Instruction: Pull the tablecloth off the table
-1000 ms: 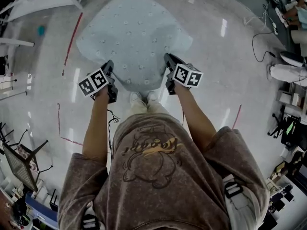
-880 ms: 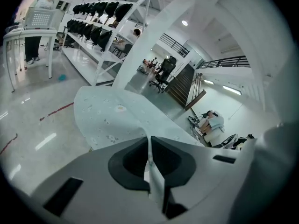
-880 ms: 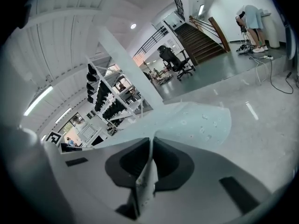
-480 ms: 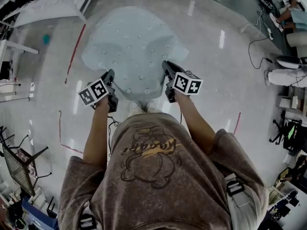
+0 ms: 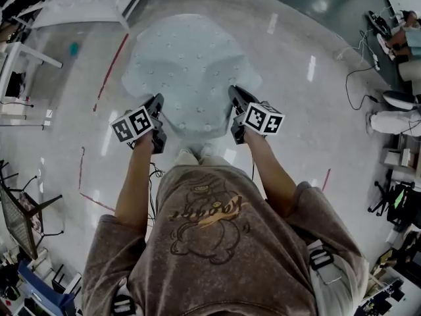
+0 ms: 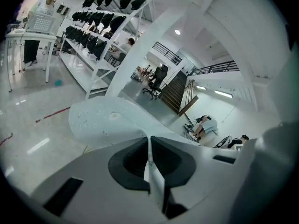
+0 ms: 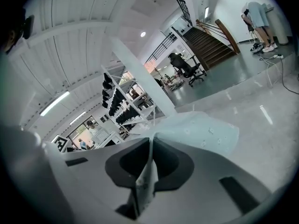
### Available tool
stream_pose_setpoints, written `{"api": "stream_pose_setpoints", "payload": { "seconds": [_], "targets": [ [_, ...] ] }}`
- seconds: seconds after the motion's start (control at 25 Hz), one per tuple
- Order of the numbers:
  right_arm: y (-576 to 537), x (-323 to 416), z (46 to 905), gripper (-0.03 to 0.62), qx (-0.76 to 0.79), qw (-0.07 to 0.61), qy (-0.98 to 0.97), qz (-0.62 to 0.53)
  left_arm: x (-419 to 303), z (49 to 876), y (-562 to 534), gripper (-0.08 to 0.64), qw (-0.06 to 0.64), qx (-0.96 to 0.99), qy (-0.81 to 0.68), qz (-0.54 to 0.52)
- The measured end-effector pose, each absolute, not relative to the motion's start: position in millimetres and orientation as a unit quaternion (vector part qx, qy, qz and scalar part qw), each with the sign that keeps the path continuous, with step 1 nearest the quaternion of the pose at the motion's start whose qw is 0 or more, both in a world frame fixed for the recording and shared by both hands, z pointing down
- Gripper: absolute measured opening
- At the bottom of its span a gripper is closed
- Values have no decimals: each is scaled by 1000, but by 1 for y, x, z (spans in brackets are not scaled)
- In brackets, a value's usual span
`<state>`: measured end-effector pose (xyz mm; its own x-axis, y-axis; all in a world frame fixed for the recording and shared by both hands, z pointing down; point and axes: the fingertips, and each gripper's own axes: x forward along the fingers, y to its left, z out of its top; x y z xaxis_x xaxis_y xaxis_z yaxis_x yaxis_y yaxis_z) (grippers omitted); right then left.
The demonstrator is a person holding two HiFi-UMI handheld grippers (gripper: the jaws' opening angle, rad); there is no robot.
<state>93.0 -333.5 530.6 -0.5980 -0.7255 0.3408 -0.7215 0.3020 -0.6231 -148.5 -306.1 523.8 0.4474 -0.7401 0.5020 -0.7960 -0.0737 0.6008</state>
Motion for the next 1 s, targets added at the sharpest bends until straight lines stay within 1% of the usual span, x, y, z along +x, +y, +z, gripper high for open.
{"api": "stream_pose_setpoints", "payload": {
  "seconds": [0.48, 1.0],
  "targets": [
    [-318, 75, 517, 29, -459, 26, 799, -388, -164, 514, -297, 27, 429, 747, -507, 27],
    [-241, 55, 512, 31, -462, 19, 805, -371, -175, 511, -226, 26, 429, 756, -494, 21]
  ]
}}
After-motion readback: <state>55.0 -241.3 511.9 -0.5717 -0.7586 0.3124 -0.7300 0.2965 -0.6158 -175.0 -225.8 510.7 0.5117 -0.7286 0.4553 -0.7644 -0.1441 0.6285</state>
